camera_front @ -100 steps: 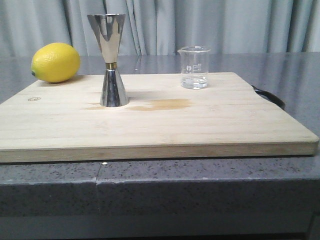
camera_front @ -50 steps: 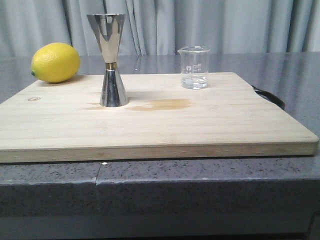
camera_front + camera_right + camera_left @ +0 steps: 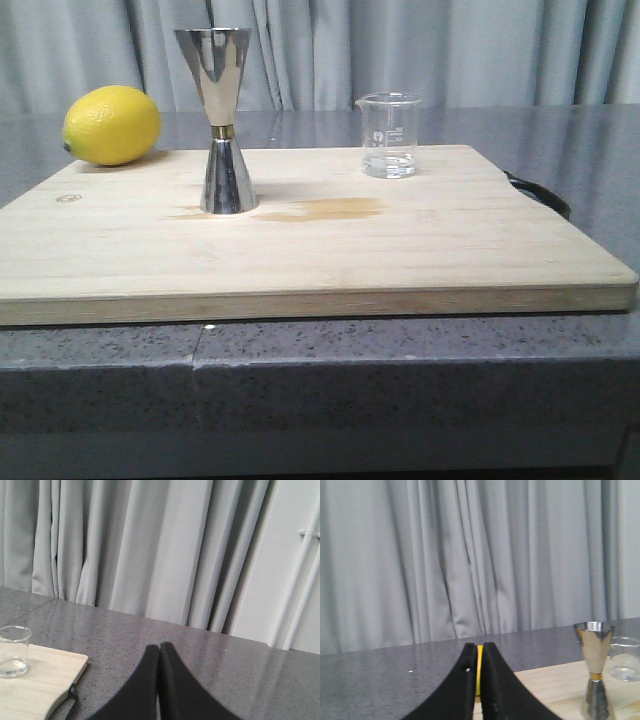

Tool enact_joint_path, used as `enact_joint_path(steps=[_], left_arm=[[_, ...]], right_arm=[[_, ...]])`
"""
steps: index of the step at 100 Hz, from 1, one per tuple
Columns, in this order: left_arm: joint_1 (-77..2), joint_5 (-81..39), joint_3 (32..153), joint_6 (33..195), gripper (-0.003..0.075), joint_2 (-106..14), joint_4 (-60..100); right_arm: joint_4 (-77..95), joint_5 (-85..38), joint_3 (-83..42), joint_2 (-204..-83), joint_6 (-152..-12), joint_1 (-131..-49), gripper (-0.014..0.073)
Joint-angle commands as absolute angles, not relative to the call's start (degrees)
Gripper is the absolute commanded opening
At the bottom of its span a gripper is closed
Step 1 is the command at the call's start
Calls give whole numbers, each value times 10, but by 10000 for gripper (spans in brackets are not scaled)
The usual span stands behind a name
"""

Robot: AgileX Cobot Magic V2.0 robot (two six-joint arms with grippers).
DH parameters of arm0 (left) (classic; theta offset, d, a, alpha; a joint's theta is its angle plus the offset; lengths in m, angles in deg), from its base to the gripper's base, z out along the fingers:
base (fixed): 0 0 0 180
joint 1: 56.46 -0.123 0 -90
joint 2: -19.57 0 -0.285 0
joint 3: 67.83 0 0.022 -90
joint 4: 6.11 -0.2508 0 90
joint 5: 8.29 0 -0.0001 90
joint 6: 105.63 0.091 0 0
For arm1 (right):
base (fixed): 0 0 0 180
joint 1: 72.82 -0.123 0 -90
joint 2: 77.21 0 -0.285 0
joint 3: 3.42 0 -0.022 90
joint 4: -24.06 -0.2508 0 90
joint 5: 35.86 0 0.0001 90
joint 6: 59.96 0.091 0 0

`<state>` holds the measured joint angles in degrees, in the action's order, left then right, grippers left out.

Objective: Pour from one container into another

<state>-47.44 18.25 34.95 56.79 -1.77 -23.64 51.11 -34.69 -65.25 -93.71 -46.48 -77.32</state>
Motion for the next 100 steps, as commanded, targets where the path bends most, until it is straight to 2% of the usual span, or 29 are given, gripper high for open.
enact_joint_path(steps=[1,16,72,100], left_arm=[[-452,138,360,683,-20,8,-126],[-454,30,351,738,-19,45,-106],[-535,-70,328,744,-19,136,-108],[-547,-70,328,744,-19,135,-98]], right_arm=[[515,-386,-638,-942,-467,-771,-71],[515,-386,-638,-942,-467,-771,-71],[515,-385,-638,-942,-467,-771,-71],[515,-384,-638,-942,-467,-771,-71]])
